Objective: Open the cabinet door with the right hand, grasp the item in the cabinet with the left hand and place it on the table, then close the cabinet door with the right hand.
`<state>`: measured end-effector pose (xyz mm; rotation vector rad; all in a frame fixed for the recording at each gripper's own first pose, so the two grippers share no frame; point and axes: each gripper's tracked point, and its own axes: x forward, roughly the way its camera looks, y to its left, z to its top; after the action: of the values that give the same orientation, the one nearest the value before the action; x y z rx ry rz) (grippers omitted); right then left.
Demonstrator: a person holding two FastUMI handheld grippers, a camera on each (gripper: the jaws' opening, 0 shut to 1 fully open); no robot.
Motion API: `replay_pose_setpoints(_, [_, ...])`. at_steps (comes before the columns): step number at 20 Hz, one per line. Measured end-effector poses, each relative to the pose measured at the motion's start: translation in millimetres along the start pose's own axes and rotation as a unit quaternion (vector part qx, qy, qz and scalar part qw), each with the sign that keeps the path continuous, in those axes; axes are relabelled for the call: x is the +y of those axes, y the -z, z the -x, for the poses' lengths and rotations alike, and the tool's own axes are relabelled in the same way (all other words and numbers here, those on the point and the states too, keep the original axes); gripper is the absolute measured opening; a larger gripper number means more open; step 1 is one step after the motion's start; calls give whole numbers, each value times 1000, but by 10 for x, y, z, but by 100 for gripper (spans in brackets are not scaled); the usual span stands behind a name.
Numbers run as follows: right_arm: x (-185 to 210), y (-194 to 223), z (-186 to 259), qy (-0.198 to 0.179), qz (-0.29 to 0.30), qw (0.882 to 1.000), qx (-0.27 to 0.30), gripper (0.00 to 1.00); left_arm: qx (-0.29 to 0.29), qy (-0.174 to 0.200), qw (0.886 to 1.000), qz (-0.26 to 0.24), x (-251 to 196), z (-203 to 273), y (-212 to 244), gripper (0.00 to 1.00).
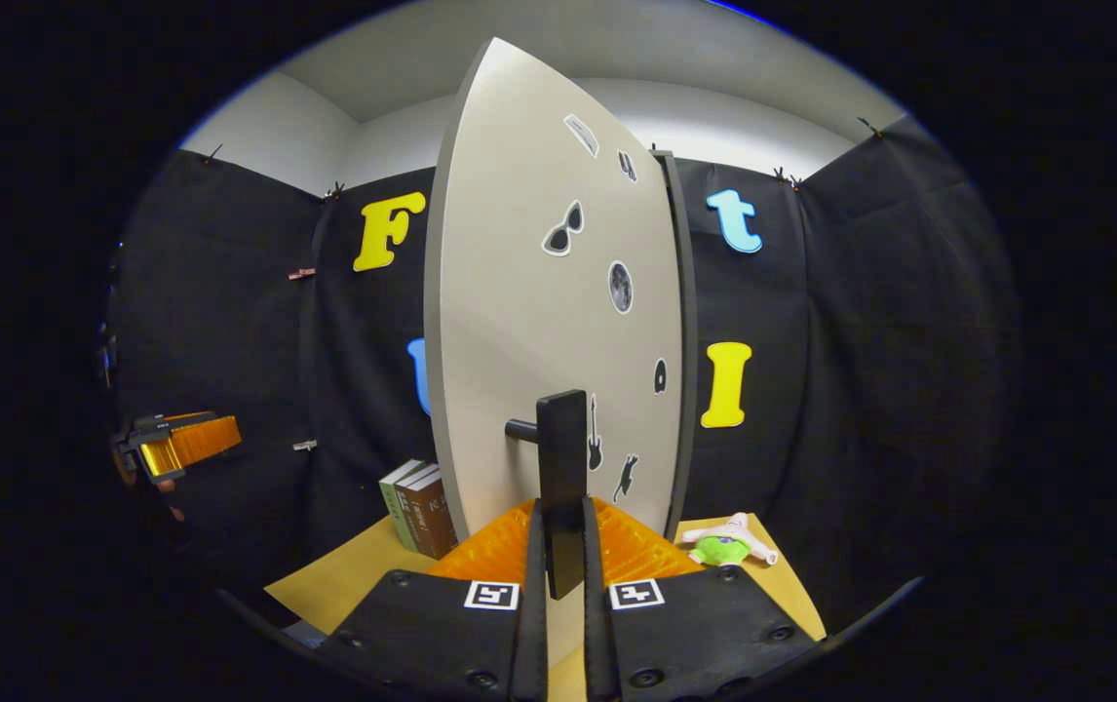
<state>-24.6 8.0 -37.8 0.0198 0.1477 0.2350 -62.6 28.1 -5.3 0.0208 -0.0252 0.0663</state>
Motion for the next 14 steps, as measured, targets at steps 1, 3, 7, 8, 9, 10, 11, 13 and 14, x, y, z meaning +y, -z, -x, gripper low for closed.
replay_pose_setpoints(1, [-112, -4, 46, 8, 0, 1000, 0, 19, 0, 1, 1000, -2, -40, -15, 7, 94])
replay_pose_setpoints(3, [-293, -33, 128, 20, -17, 1000, 0, 18, 1, 4, 1000, 2, -140, -42, 15, 94])
replay_pose_setpoints(7, [-577, -7, 260, 28, -31, 999, 0, 18, 7, 13, 1000, 5, -318, -103, 27, 94])
replay_pose_setpoints(8, [-683, -12, 301, 36, -28, 999, -3, 19, 8, 14, 1000, 5, -363, -115, 27, 95])
replay_pose_setpoints(9, [-775, -21, 313, 45, -23, 999, -5, 19, 9, 14, 1000, 6, -412, -134, 31, 95])
replay_pose_setpoints(10, [-851, -28, 333, 53, -17, 998, -8, 18, 9, 16, 1000, 8, -461, -156, 28, 95])
replay_pose_setpoints(11, [-930, -50, 358, 61, -13, 998, -10, 18, 11, 17, 1000, 9, -498, -169, 43, 95])
replay_pose_setpoints(13, [-1107, -69, 436, 77, -8, 997, -15, 18, 14, 18, 1000, 7, -553, -202, 57, 95])
replay_pose_setpoints(14, [-1202, -82, 497, 85, -9, 996, -17, 17, 15, 18, 1000, 7, -578, -224, 58, 95])
